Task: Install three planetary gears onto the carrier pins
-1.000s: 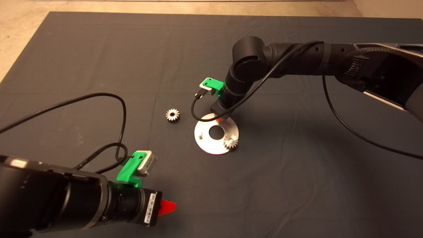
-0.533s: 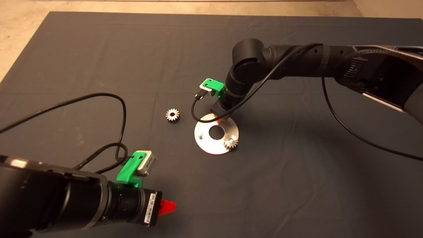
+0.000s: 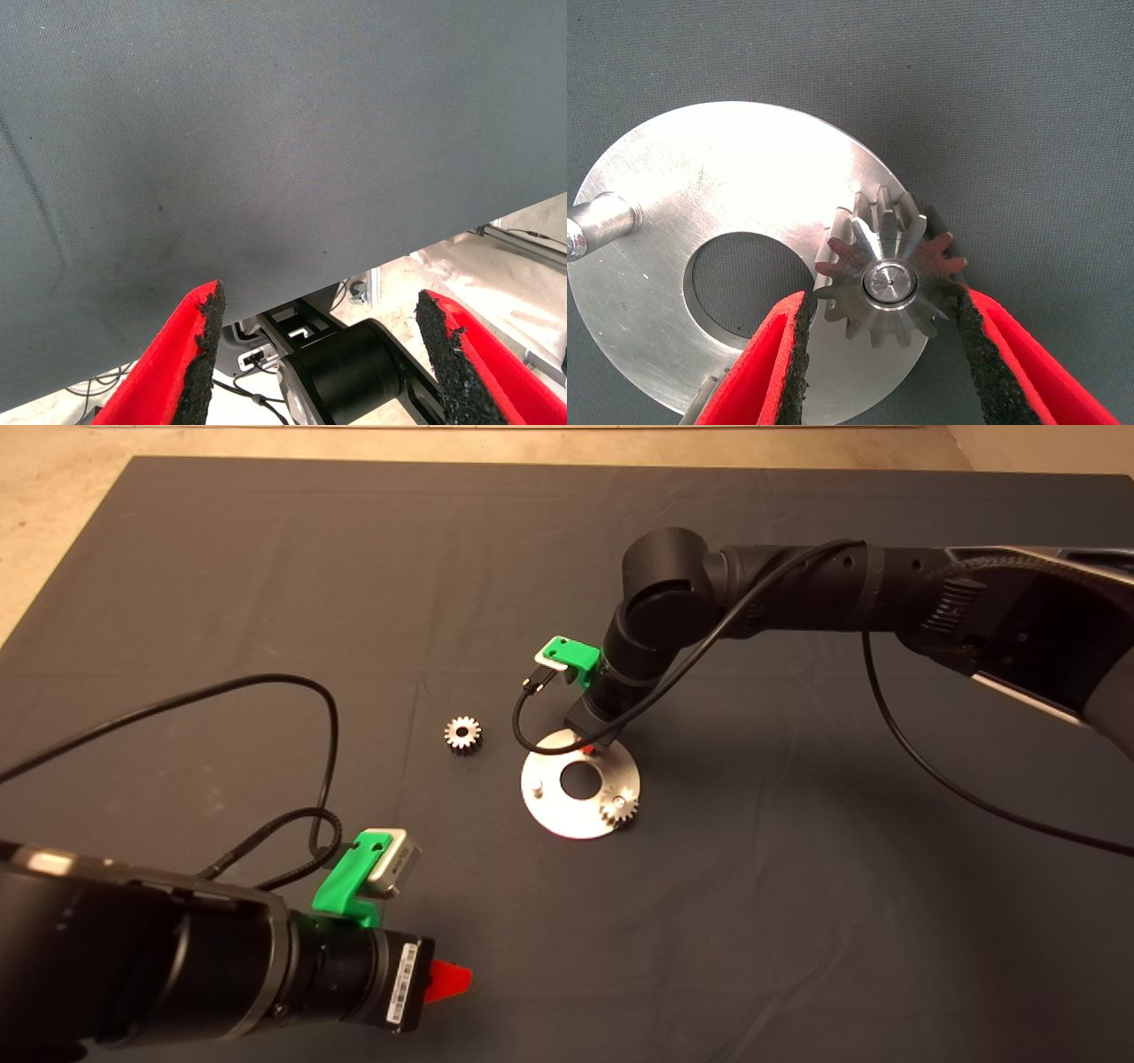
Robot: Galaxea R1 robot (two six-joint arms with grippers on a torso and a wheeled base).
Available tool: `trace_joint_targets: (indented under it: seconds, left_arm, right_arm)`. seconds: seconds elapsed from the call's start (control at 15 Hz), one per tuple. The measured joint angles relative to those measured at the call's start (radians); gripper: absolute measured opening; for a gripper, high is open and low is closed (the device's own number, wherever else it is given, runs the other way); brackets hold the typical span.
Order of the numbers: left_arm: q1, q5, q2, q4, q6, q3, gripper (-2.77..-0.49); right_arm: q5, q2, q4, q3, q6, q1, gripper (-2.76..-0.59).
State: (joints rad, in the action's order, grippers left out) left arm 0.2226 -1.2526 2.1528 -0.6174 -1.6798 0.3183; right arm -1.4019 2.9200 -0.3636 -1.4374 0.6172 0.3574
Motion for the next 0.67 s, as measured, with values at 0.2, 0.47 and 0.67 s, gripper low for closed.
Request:
trace_joint_targets:
  seconds: [0.2, 0.47, 0.67]
  left_arm:
    - [0.0, 0.0, -0.001, 0.0, 0.0, 0.0, -1.77]
    - [0.0, 0.0, -0.003, 0.0, 0.0, 0.0, -1.77]
    - [0.0, -0.003, -0.003, 0.0, 0.0, 0.0, -1.77]
  right_arm:
    - [0.013, -0.006, 0.0, 0.003, 0.008, 0.001, -2.17]
    - [0.084, -0.036, 0.002, 0.052, 0.046, 0.04, -2.17]
    - [0.124, -0.099, 0.014, 0.085, 0.054, 0.177, -2.17]
